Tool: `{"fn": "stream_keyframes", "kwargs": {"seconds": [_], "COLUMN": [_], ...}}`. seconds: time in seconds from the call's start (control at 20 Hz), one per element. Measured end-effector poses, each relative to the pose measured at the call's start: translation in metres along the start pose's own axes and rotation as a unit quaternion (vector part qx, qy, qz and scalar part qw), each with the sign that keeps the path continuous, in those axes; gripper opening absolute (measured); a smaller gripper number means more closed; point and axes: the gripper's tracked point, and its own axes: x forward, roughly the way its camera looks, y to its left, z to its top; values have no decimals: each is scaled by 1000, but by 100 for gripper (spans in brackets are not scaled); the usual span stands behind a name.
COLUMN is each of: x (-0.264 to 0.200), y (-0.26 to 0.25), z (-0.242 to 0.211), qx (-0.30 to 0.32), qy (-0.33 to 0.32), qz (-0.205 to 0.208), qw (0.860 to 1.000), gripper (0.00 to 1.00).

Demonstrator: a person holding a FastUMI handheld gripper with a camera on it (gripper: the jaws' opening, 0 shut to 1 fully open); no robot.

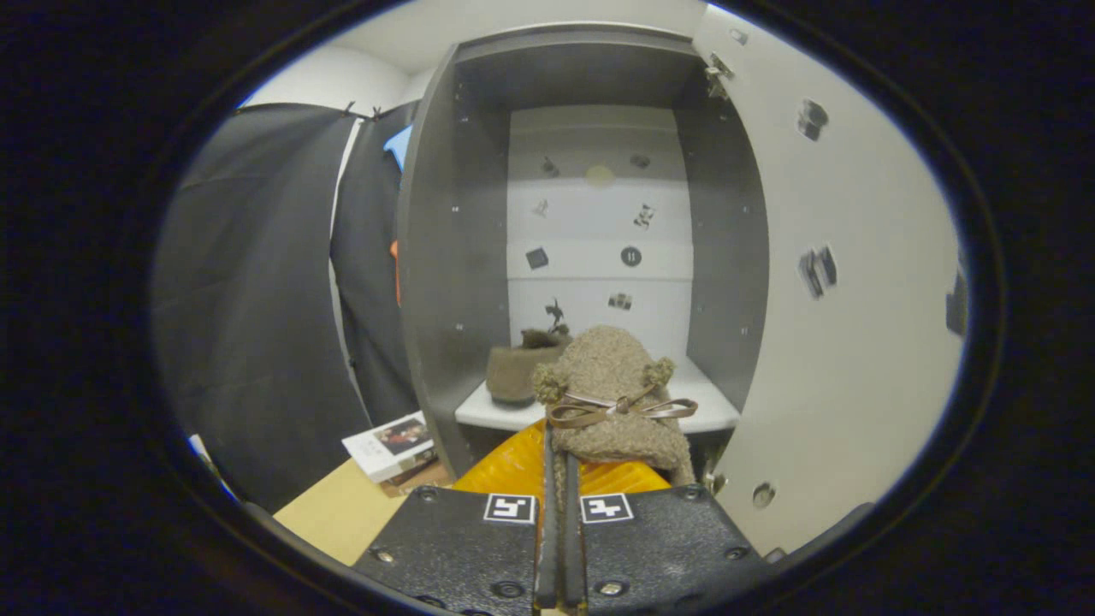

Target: Open the shoe cabinet door, grab the shoes and put them into the shoe cabinet, then close the shoe cabinet door.

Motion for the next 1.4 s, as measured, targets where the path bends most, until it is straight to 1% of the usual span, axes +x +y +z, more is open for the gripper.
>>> {"fn": "stream_keyframes", "kwargs": {"seconds": [0.2,0.35,0.6,0.8,1.0,1.15,1.3,1.4], "x": [55,106,190,238,259,269,266,257], "y": [-14,-21,-31,-42,-56,-58,-56,-51], "z": [38,48,41,18,-2,-18,-14,-9], "qx": [-6,-8,-9,-10,-41,-27,-19,-7], "qy": [-14,-10,21,74,130,174,183,178], "qz": [-9,-11,-22,-36,-74,-78,-74,-67], "qw": [1000,1000,999,997,988,981,980,982], "gripper": [6,6,6,6,6,8,17,31]}}
